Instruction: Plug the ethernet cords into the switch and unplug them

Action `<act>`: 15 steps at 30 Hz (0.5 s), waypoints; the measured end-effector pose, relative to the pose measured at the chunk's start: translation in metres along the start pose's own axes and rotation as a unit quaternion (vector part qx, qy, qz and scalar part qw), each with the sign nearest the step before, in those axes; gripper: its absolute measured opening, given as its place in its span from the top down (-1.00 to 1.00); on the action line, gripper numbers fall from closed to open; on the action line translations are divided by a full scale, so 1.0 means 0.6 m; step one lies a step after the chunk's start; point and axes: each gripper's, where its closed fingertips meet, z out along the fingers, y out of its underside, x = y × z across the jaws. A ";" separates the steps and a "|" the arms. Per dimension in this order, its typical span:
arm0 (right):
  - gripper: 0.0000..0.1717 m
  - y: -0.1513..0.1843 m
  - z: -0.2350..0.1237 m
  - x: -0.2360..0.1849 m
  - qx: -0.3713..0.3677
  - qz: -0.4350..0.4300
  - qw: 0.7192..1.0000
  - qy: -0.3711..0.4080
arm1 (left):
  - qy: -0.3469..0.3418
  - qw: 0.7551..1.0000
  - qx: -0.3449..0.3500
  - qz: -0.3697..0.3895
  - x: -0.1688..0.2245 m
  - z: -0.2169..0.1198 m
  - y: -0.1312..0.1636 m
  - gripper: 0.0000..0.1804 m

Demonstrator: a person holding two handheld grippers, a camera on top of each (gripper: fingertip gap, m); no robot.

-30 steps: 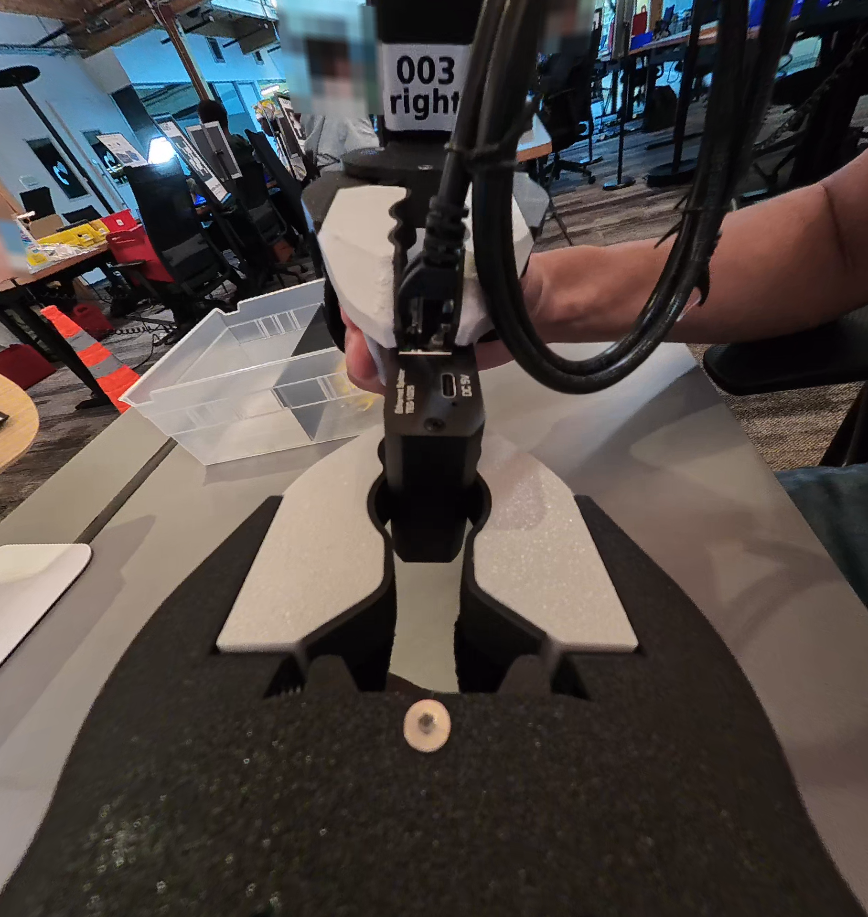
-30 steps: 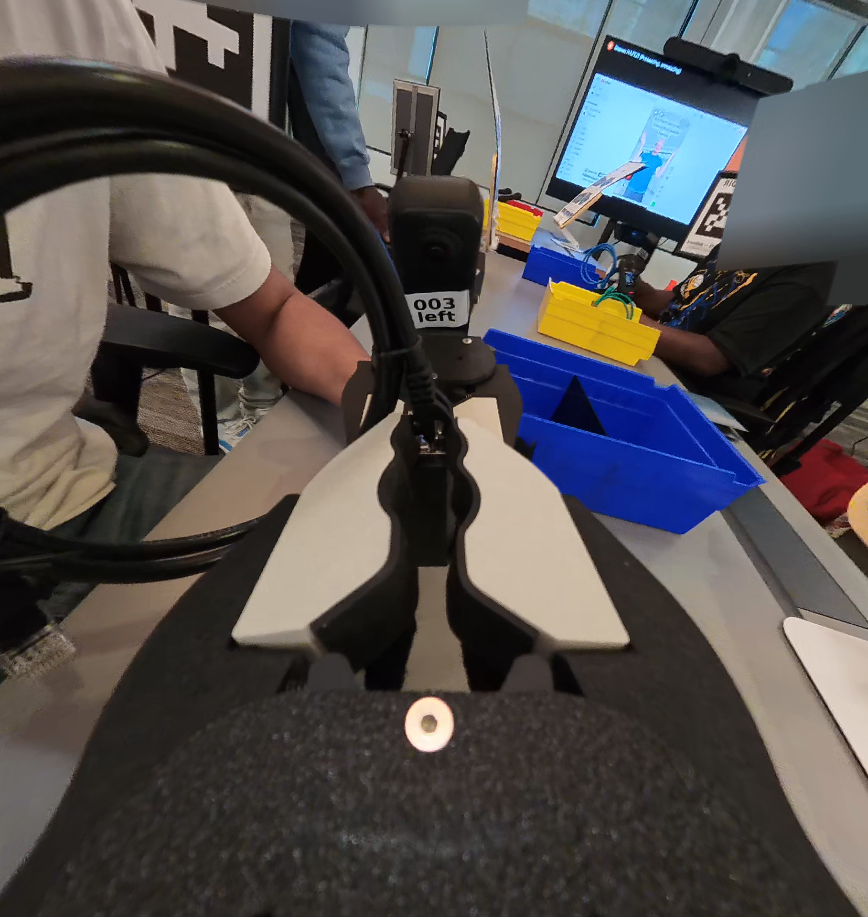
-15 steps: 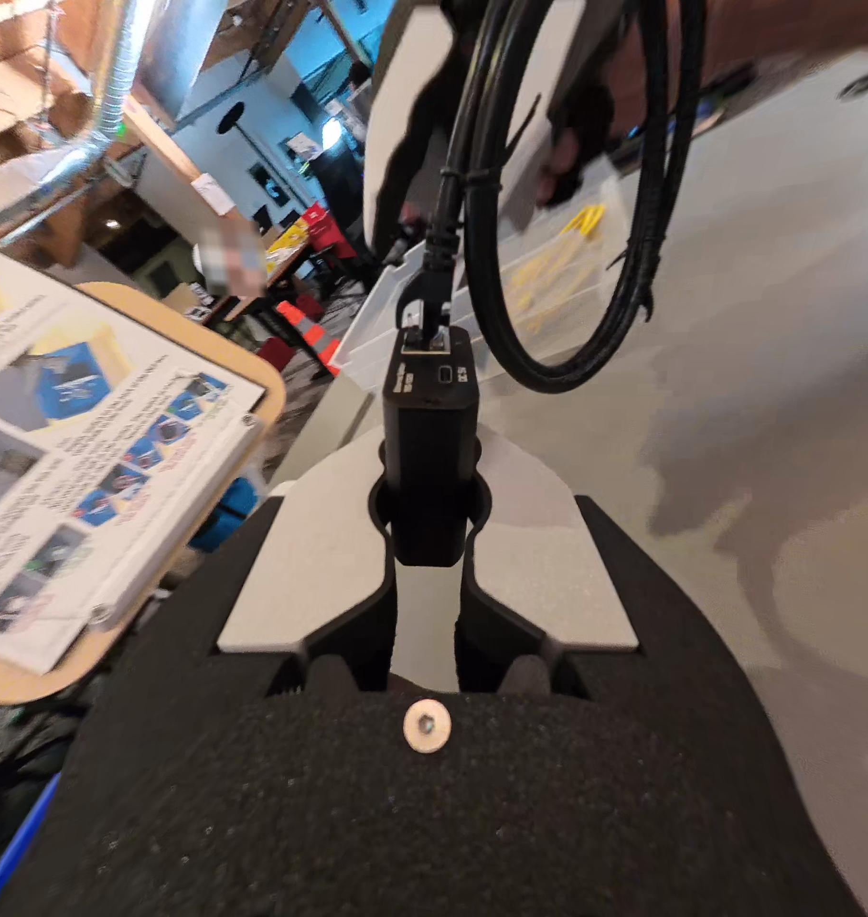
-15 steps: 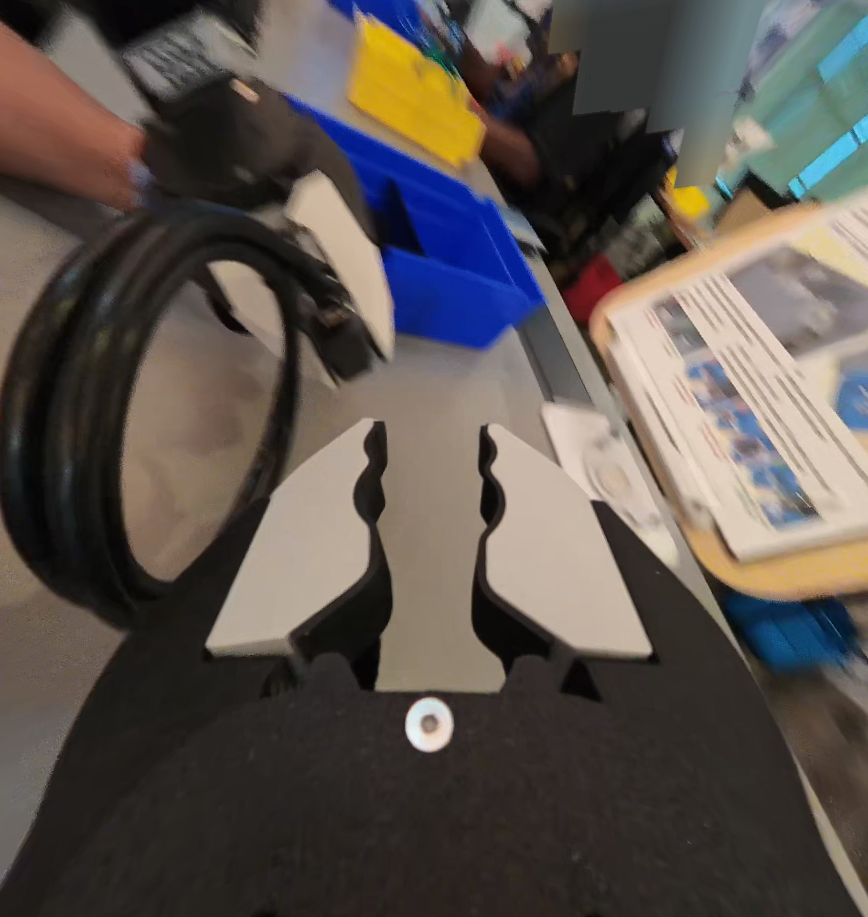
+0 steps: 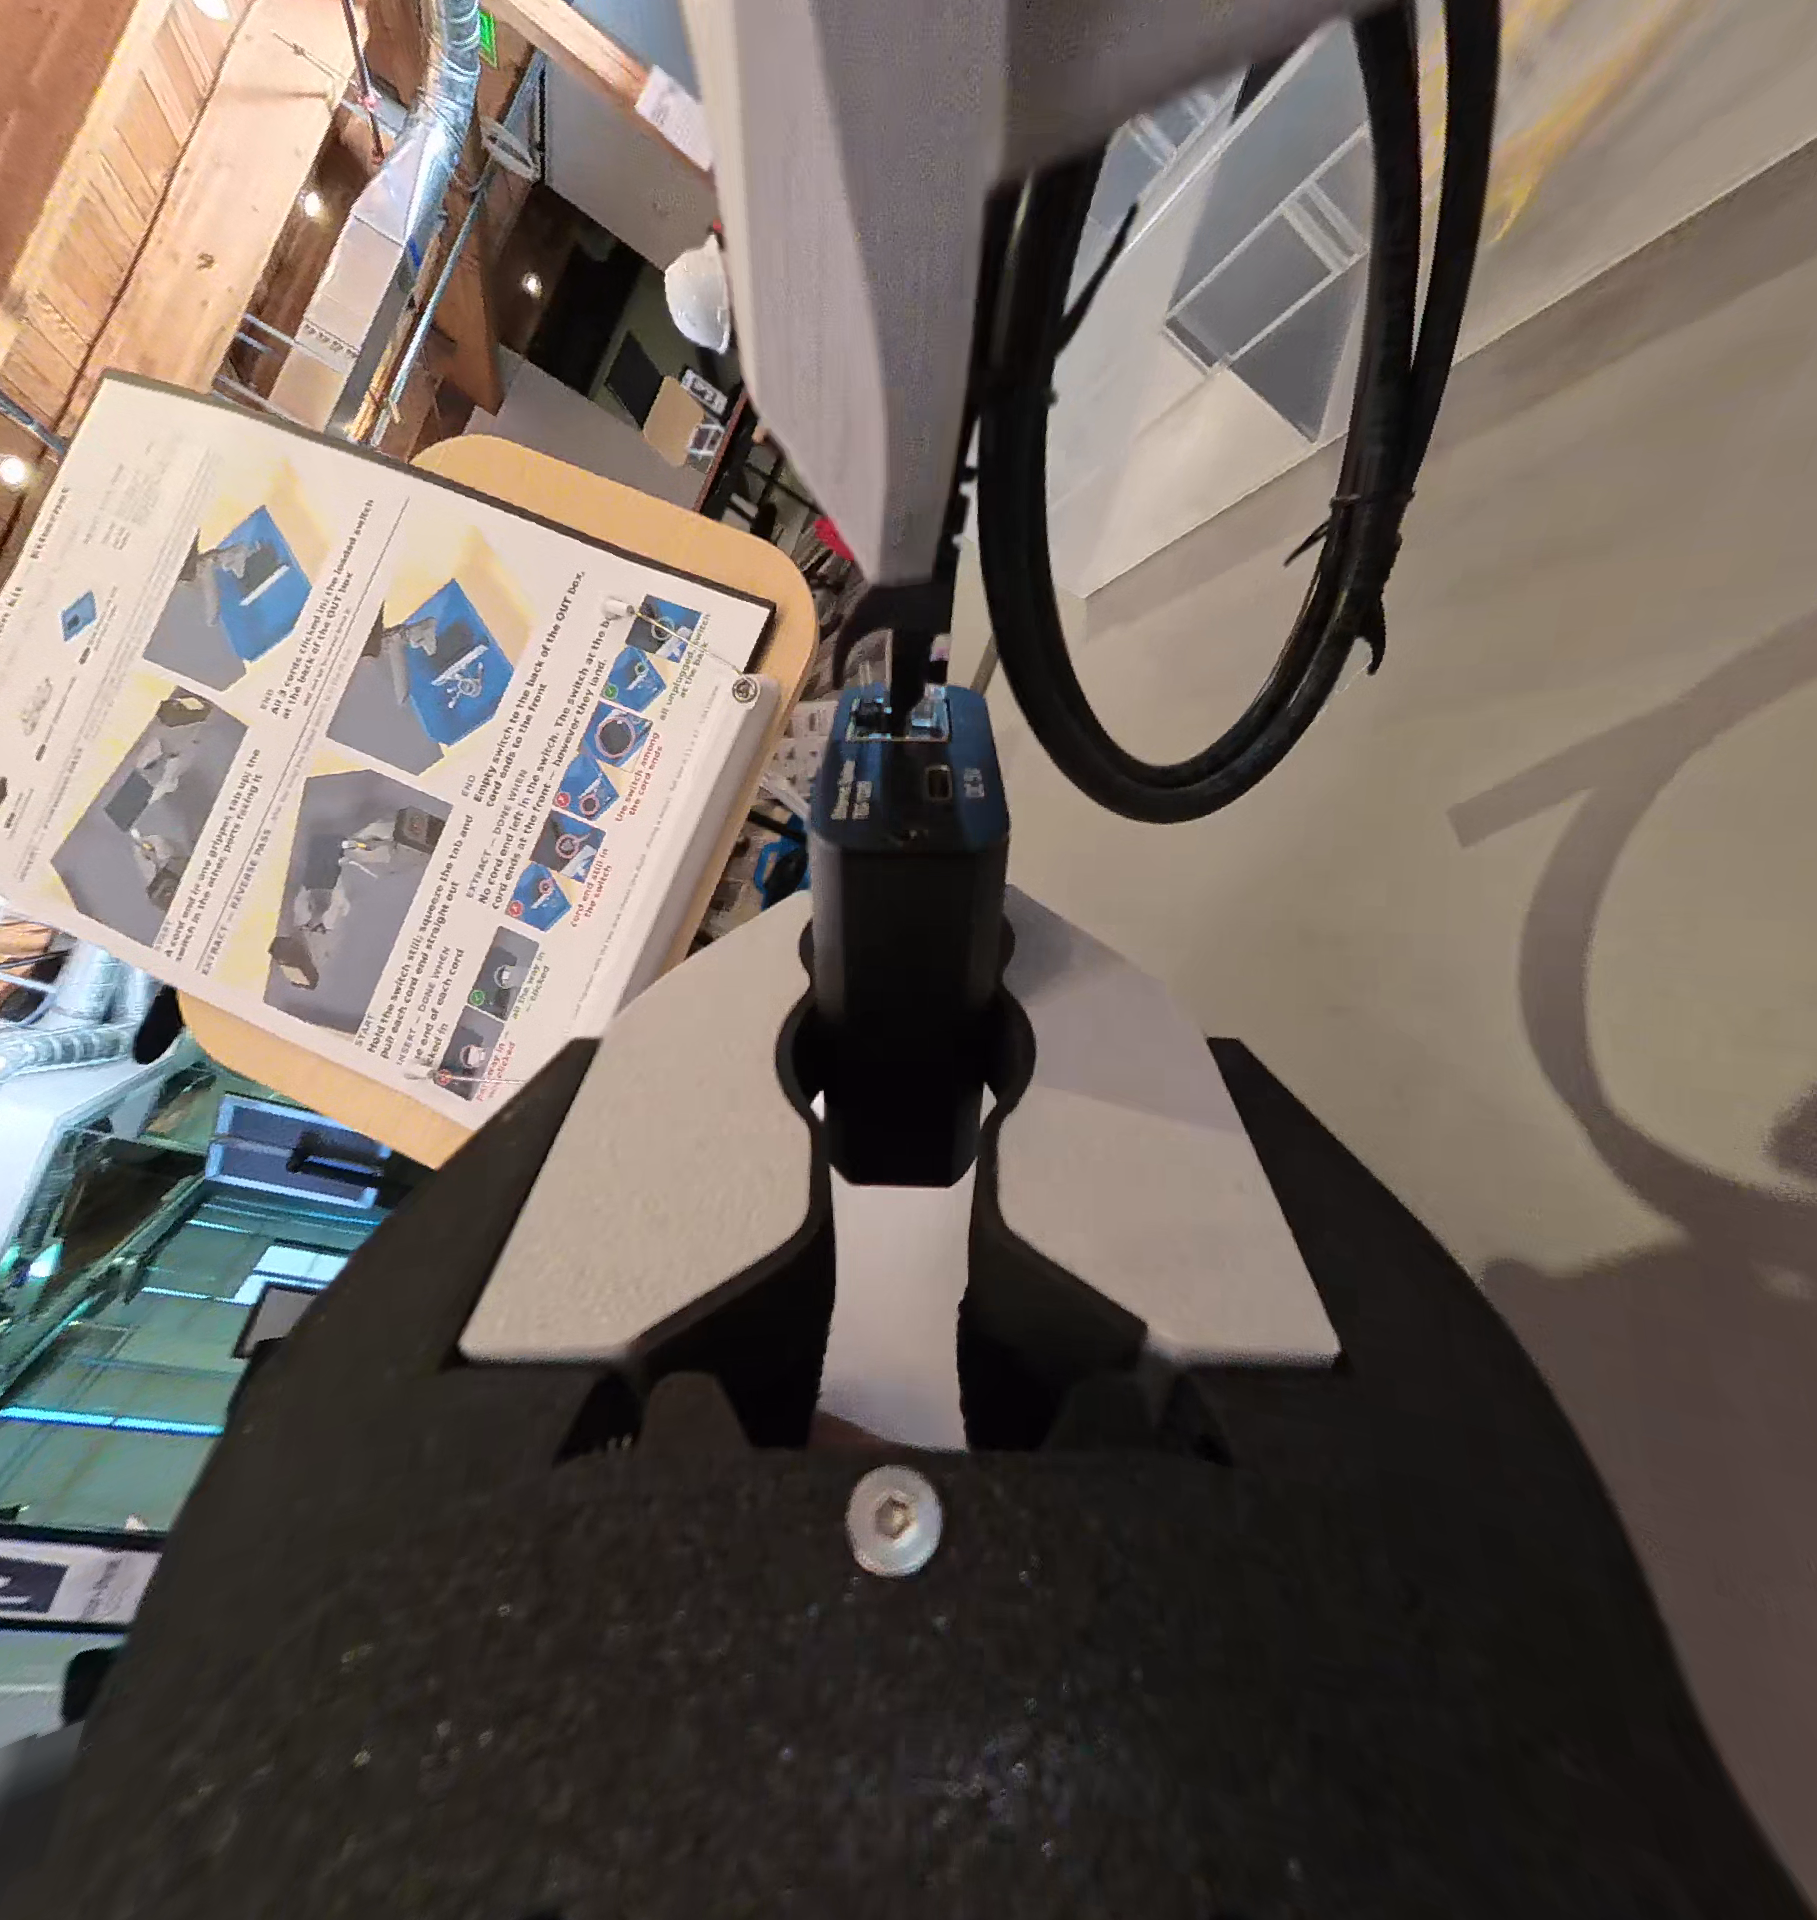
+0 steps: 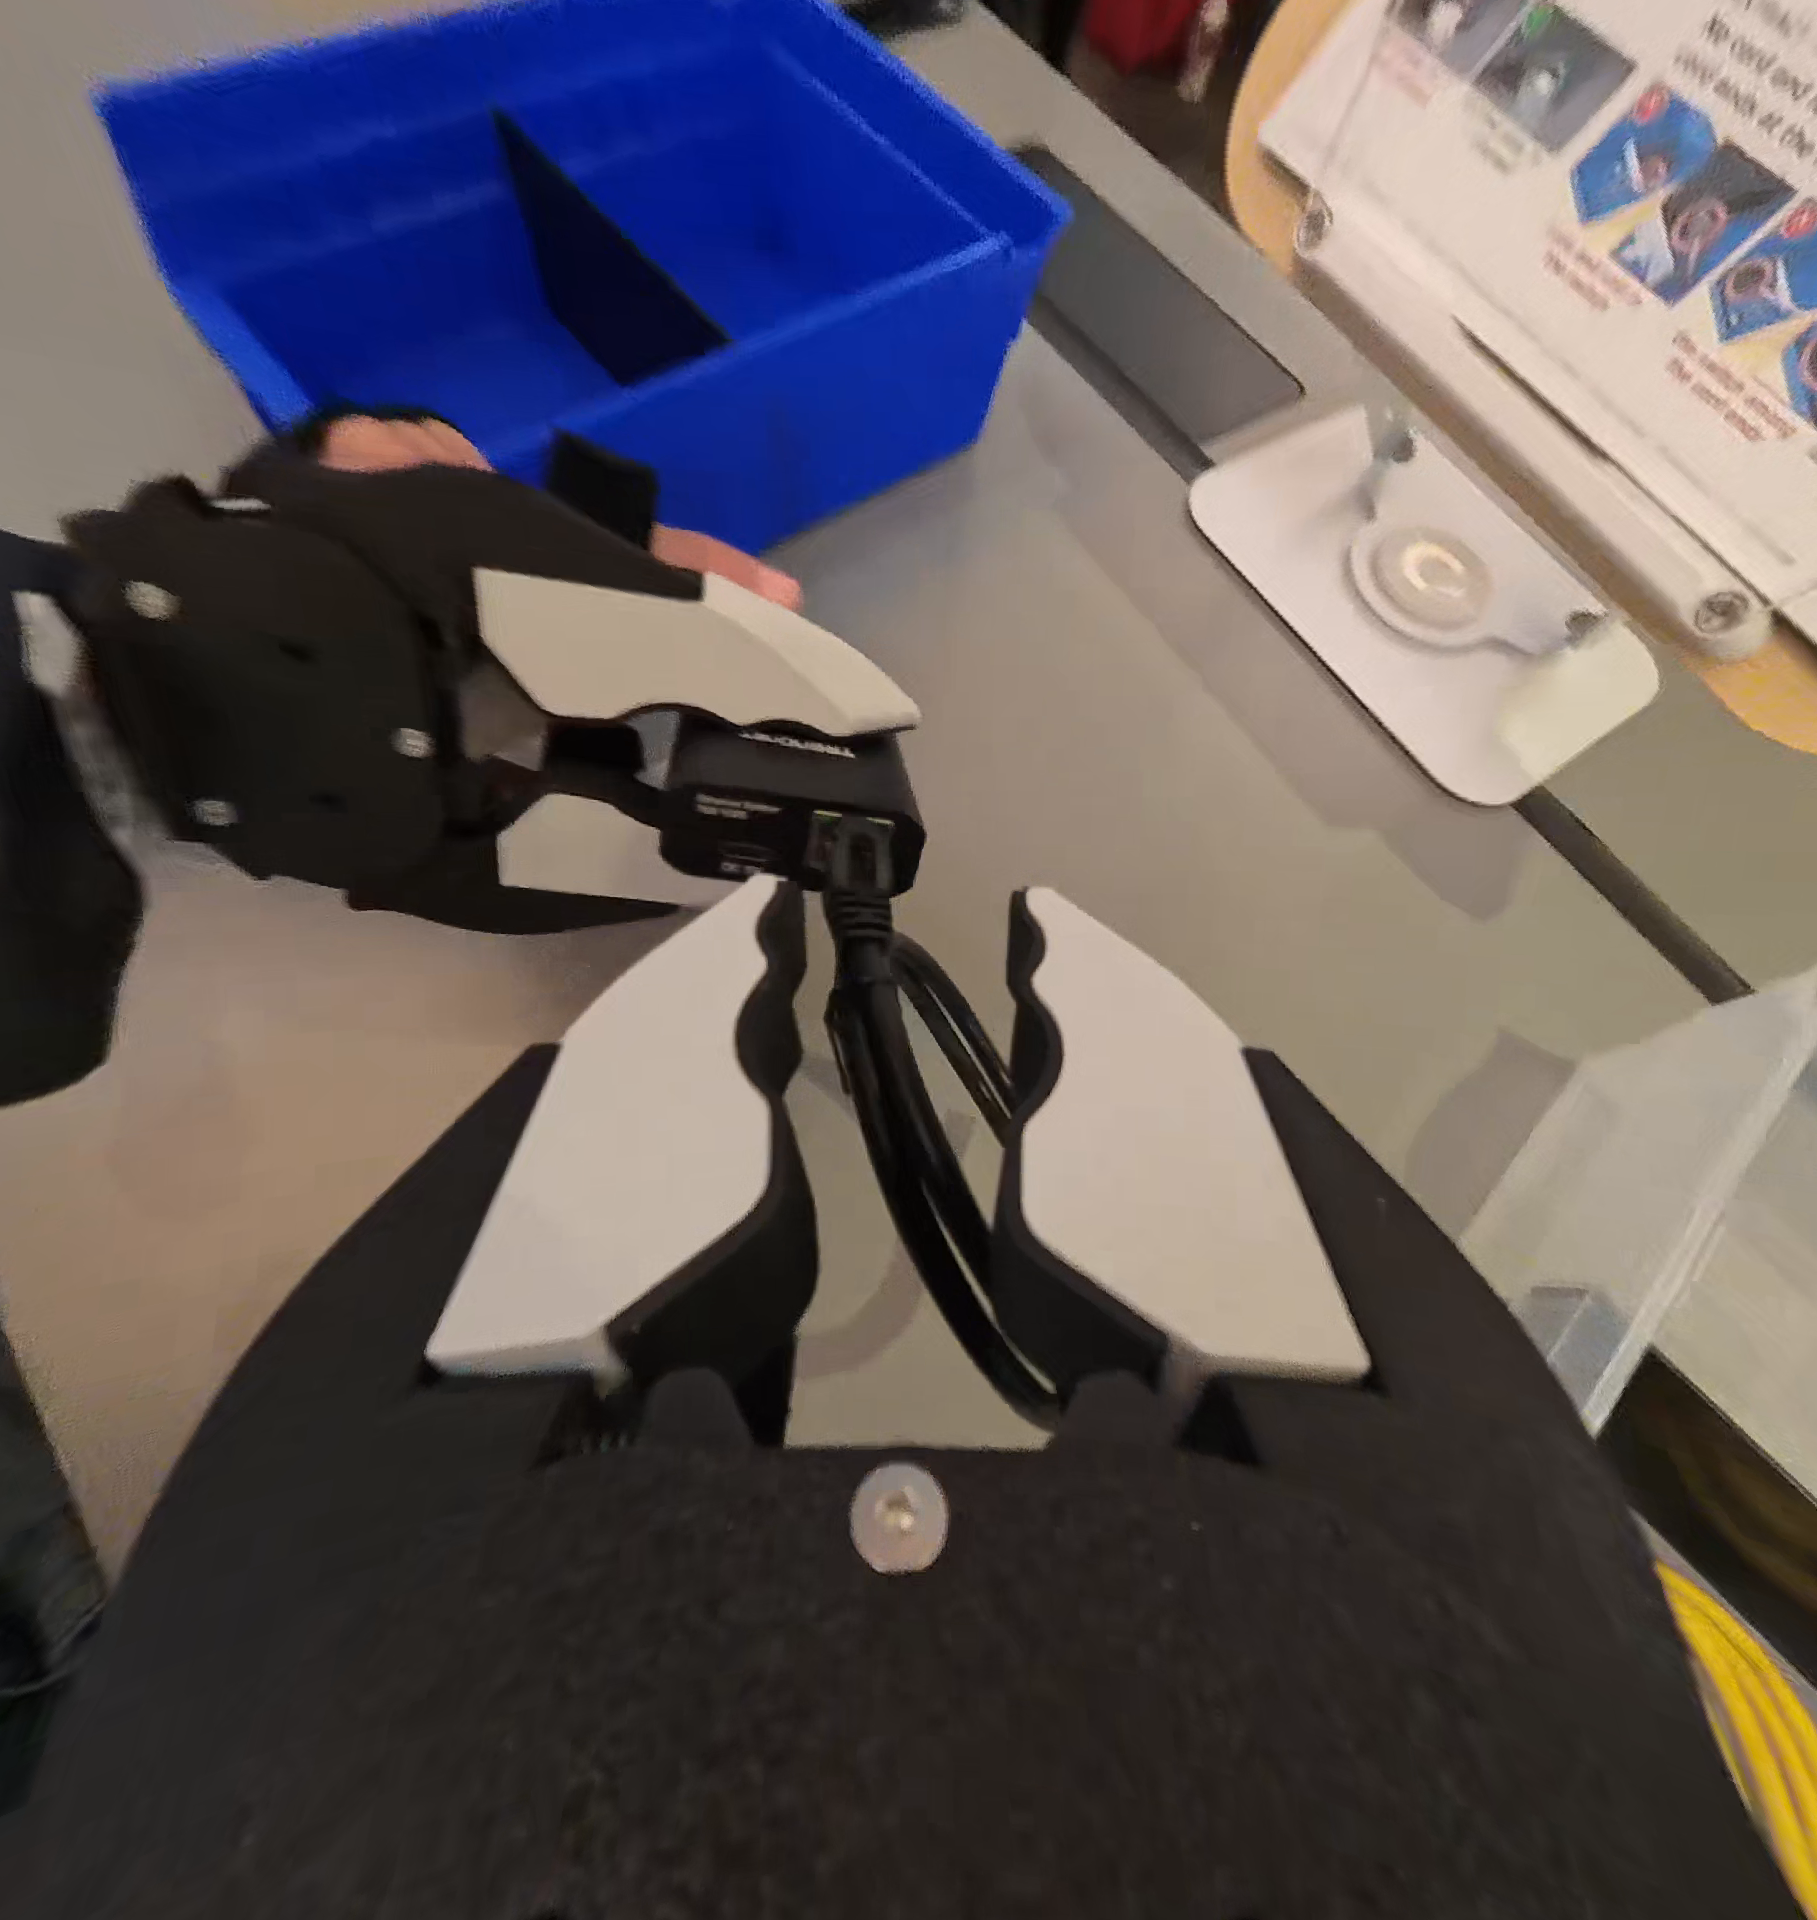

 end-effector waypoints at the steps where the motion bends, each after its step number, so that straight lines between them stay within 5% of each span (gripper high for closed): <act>1: 0.62 0.003 0.005 -0.005 -0.005 0.001 1.000 -0.005 | -0.004 1.000 -0.003 0.008 0.001 0.000 0.000 0.73; 15: 0.85 0.029 0.035 -0.018 -0.042 0.017 0.998 -0.032 | -0.017 0.999 -0.036 0.035 0.010 0.006 0.006 0.72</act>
